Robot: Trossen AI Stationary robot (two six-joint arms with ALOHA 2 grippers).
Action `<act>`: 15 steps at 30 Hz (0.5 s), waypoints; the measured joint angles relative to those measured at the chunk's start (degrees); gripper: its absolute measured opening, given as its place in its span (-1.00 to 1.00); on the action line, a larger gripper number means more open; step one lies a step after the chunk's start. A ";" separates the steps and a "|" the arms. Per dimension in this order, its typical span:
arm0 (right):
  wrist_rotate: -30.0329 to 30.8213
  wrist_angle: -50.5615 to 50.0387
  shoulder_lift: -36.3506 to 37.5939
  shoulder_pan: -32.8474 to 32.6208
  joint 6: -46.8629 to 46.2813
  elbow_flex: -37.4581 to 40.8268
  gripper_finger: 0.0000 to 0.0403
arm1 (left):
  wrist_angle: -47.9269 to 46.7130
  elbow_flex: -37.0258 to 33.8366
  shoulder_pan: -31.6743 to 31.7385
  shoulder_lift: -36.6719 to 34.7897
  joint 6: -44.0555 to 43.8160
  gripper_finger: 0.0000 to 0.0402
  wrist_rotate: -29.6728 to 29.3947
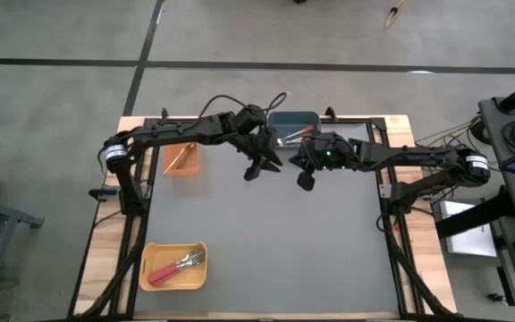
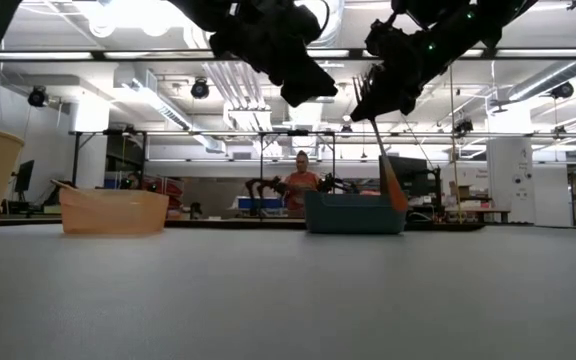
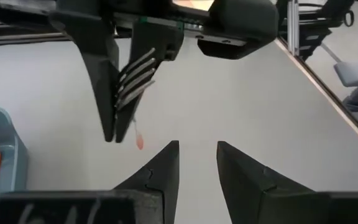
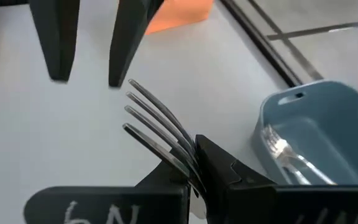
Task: Sort silverware by color (type)
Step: Put the orange fork into the blue bin
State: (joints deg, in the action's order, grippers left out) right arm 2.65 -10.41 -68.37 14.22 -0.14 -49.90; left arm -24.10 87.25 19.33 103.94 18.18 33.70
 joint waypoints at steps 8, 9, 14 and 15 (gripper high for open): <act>-0.10 -0.35 -0.10 -0.78 -1.36 1.22 -0.96 | 4.88 -4.91 0.00 -2.90 1.20 -0.56 0.32; -0.10 -0.35 -0.10 -0.99 -1.34 1.22 -0.96 | 7.23 -6.78 0.00 -4.02 0.95 -0.56 0.34; -0.04 0.65 -0.11 -1.23 -1.34 1.22 -0.96 | 26.64 -18.78 -0.34 -9.62 -3.10 -0.56 -0.01; -0.04 1.23 -0.34 -1.41 -1.34 1.23 -0.96 | 31.82 -21.12 -0.44 -10.30 -4.36 -0.56 -0.20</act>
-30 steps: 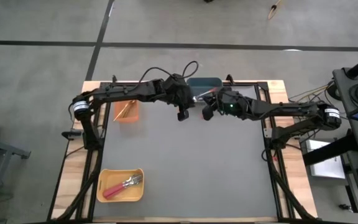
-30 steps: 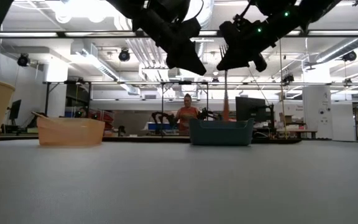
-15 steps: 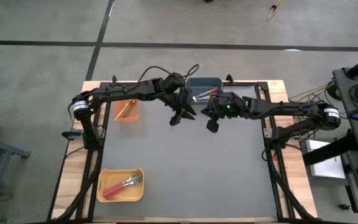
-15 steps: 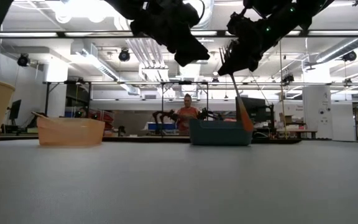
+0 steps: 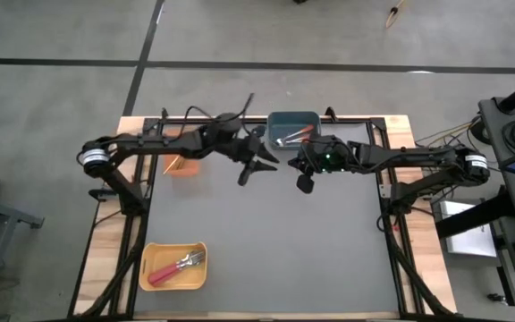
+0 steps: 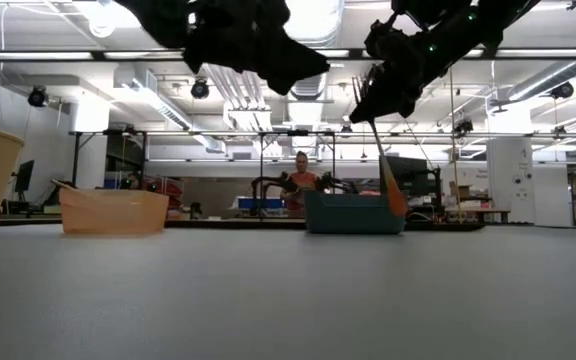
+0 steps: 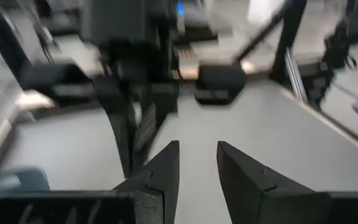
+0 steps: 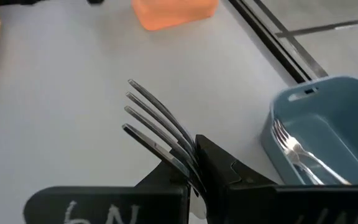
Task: Sort silverware by color (type)
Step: Put the orange fork into the blue bin
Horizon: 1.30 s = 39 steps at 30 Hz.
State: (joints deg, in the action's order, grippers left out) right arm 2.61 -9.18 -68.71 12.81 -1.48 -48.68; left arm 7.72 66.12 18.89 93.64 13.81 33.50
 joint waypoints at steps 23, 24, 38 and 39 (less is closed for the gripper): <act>0.41 7.93 -9.09 -2.57 0.43 -3.02 -0.96 | 23.91 -10.77 -0.39 0.20 -5.37 -0.08 -0.07; 0.37 7.75 -9.07 -2.58 0.58 -3.18 -0.96 | 23.89 -10.77 -0.37 0.20 -5.37 -0.05 -0.88; 0.39 8.21 -9.09 -2.83 1.03 -3.77 -0.96 | 24.61 -10.77 -0.56 1.79 -3.85 -0.04 -2.35; 0.39 8.20 -9.09 -2.83 1.03 -3.77 -0.96 | 24.93 -10.77 -0.60 2.41 -3.91 -0.04 -2.42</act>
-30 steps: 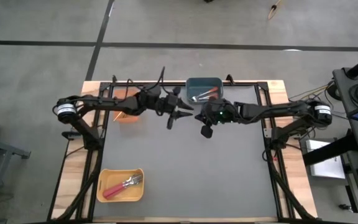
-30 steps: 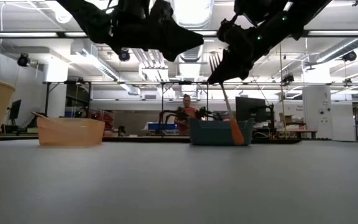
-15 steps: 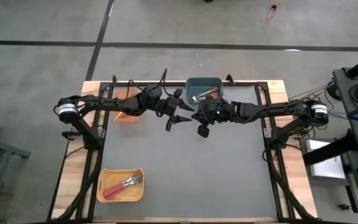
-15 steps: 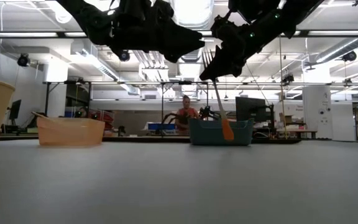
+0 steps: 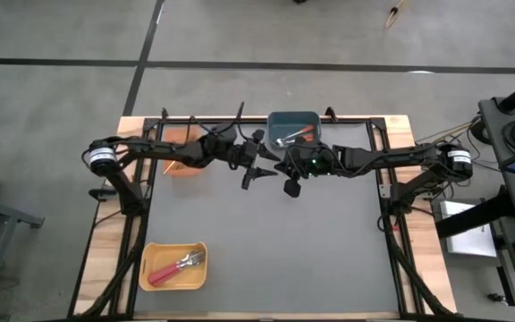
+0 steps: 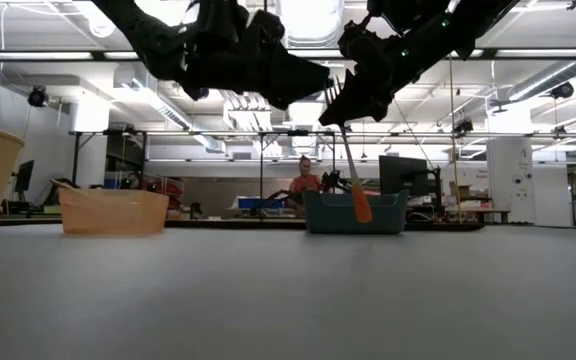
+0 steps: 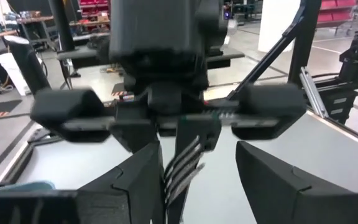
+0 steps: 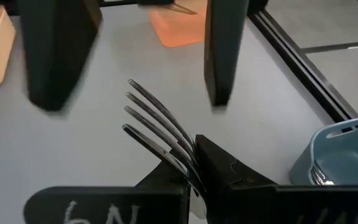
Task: Sort silverware by color (type)
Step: Put the orange fork into the blue bin
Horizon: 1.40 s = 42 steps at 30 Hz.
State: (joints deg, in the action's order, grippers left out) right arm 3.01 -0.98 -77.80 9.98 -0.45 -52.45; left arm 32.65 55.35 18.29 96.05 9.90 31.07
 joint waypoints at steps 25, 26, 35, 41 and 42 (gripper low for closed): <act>0.02 0.03 0.00 0.02 -0.09 0.00 -0.96 | 8.32 0.11 -0.21 5.51 -2.50 -0.56 -0.72; 0.02 0.03 0.00 0.02 -0.06 0.00 -0.96 | 8.30 0.11 -0.21 5.51 -2.50 -0.62 -0.72; -0.24 -0.15 0.00 0.02 -1.54 0.02 -0.91 | 8.30 0.13 -0.38 5.40 -3.89 -0.98 -3.04; 0.00 -0.21 0.00 0.02 -2.49 0.02 -0.66 | 7.52 0.13 -0.58 5.40 -5.01 -1.00 -3.75; 0.17 -0.24 0.00 0.02 -2.51 0.02 -0.61 | 7.26 0.13 -0.58 5.40 -5.01 -1.00 -3.95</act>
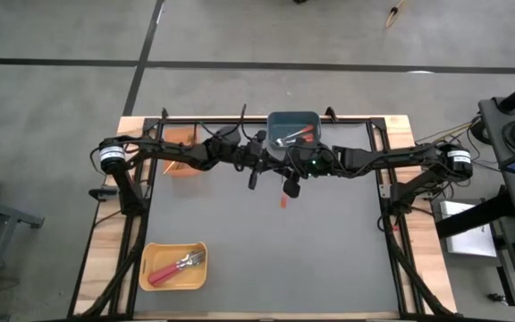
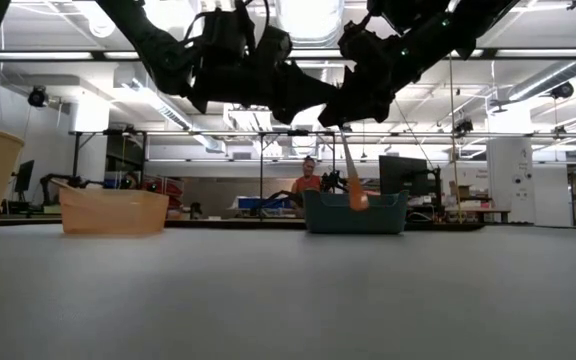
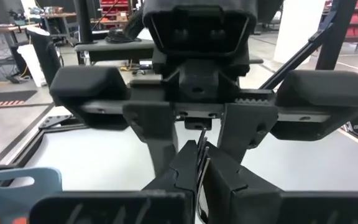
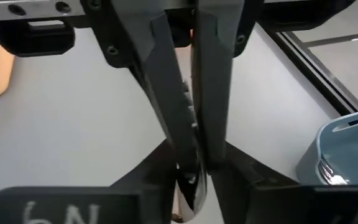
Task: Sort silverware by color (type)
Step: Put the orange fork into the blue bin
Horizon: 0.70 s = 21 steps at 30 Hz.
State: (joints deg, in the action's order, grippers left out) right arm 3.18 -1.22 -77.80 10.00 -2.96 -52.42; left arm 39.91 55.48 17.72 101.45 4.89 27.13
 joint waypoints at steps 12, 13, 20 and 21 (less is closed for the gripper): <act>9.18 -2.26 0.48 0.15 -2.02 0.00 -0.32 | -9.48 -0.13 -0.07 -2.65 1.62 -1.00 -11.71; 10.82 -2.63 0.68 0.15 -2.31 0.00 -0.30 | -10.80 -0.13 -0.07 -3.09 1.65 -1.00 -13.54; 18.01 -4.16 3.14 0.17 -4.54 0.00 -0.20 | -15.89 -0.15 0.02 -5.27 -3.37 -1.00 -32.81; 18.00 -3.94 3.33 0.17 -4.99 0.00 -0.20 | -16.18 -0.15 0.03 -5.32 -4.41 -1.00 -35.14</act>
State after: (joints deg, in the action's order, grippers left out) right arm 21.18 -5.16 -74.47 10.17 -7.94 -52.42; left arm 23.73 55.33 17.74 96.13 0.47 -8.02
